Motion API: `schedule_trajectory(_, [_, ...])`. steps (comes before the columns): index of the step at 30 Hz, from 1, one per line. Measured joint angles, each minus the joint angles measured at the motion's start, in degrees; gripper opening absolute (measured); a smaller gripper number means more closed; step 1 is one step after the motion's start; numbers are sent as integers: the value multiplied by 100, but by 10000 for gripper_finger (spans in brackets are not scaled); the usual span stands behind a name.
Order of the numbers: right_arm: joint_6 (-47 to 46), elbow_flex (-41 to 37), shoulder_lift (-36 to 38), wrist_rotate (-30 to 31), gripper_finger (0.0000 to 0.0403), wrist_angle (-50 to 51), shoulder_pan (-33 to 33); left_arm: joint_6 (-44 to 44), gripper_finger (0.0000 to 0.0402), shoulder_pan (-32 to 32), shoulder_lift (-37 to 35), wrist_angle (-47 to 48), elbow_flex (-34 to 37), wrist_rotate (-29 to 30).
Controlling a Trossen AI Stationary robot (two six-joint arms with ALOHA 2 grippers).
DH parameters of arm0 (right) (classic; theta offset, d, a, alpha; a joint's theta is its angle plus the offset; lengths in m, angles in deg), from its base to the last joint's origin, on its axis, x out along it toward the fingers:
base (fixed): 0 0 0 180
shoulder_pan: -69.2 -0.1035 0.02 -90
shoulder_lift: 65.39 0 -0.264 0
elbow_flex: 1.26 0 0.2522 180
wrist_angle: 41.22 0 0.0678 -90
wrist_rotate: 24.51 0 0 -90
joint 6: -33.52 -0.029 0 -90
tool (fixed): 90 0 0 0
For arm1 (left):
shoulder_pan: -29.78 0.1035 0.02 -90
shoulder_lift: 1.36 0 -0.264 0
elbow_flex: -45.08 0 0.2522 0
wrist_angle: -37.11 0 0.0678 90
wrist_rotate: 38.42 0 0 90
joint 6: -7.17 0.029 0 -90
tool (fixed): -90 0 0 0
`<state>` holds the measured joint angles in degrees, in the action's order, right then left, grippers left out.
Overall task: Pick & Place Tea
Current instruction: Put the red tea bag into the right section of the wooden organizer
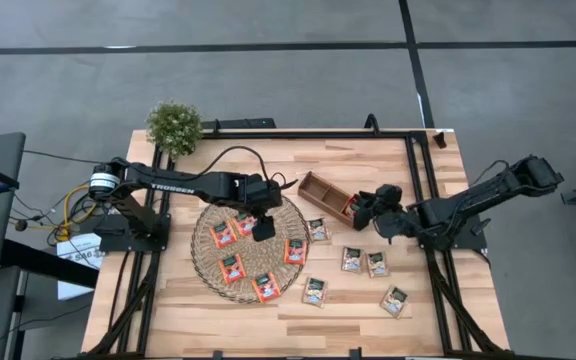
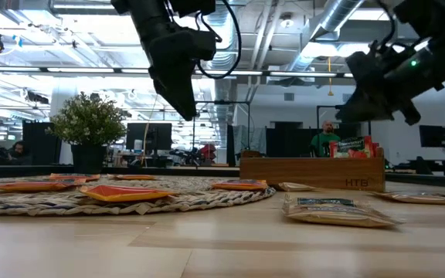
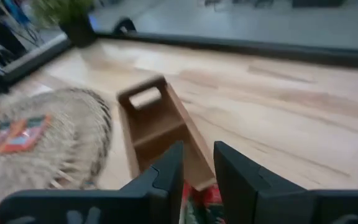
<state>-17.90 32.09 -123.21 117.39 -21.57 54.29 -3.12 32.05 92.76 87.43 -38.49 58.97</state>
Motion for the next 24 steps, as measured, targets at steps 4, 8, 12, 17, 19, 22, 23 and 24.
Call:
schedule_trajectory(4, [35,-4,0,-214,81,146,82,-92,241,-49,0,1,0,0])
schedule_trajectory(8, [-136,-4,0,-506,81,413,68,-130,241,-49,0,1,0,2])
schedule_trajectory(12, [-402,-4,-2,-611,81,658,-55,-135,241,-49,0,-61,0,7])
schedule_trajectory(17, [-715,-4,-2,-610,81,909,-267,-135,241,-49,0,-133,0,7])
schedule_trajectory(19, [-833,-4,-2,-610,81,990,-344,-135,241,-49,0,-130,0,7])
schedule_trajectory(22, [-940,-4,-2,-607,81,1051,-438,-135,241,-49,0,-132,0,8])
schedule_trajectory(23, [-962,-4,-2,-607,81,1051,-461,-135,241,-49,0,-132,0,9])
schedule_trajectory(24, [-966,-4,-2,-607,81,1054,-469,-135,241,-49,0,-135,0,8])
